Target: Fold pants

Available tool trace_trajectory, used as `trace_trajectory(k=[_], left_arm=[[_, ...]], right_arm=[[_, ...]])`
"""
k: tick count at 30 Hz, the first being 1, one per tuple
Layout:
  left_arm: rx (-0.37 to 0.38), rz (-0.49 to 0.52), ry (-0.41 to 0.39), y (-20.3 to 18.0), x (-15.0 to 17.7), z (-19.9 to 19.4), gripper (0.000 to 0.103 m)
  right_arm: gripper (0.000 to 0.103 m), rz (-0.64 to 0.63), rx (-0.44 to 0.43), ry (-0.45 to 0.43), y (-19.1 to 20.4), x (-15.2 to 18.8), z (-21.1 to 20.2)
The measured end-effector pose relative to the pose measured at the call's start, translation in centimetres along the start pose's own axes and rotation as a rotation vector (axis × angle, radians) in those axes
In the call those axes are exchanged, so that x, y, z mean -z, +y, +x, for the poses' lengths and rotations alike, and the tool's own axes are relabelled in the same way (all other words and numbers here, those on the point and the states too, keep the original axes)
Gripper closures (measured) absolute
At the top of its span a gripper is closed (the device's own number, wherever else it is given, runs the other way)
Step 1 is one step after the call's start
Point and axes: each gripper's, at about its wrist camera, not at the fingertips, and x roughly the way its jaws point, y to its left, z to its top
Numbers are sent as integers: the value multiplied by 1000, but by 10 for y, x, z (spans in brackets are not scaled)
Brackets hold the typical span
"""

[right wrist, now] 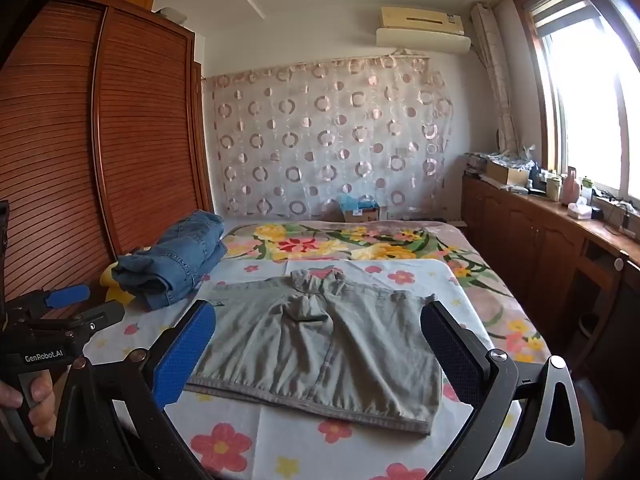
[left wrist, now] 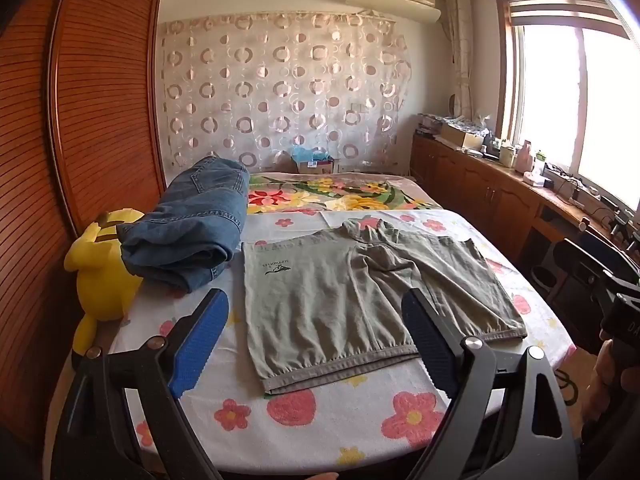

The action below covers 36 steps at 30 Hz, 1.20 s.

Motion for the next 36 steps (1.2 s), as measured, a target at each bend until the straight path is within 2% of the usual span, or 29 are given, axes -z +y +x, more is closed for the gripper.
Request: trace_trajectory(k=[2, 5, 36], left_arm=[[1, -2, 2, 0, -1, 1, 14], [-41, 20, -19, -3, -1, -2, 14], [-18, 24, -25, -2, 3, -1, 14]], right_arm=[[1, 0, 1, 4, 0, 0, 0], [1, 3, 0, 3, -1, 0, 0], [1, 0, 5, 18, 0, 1, 2]])
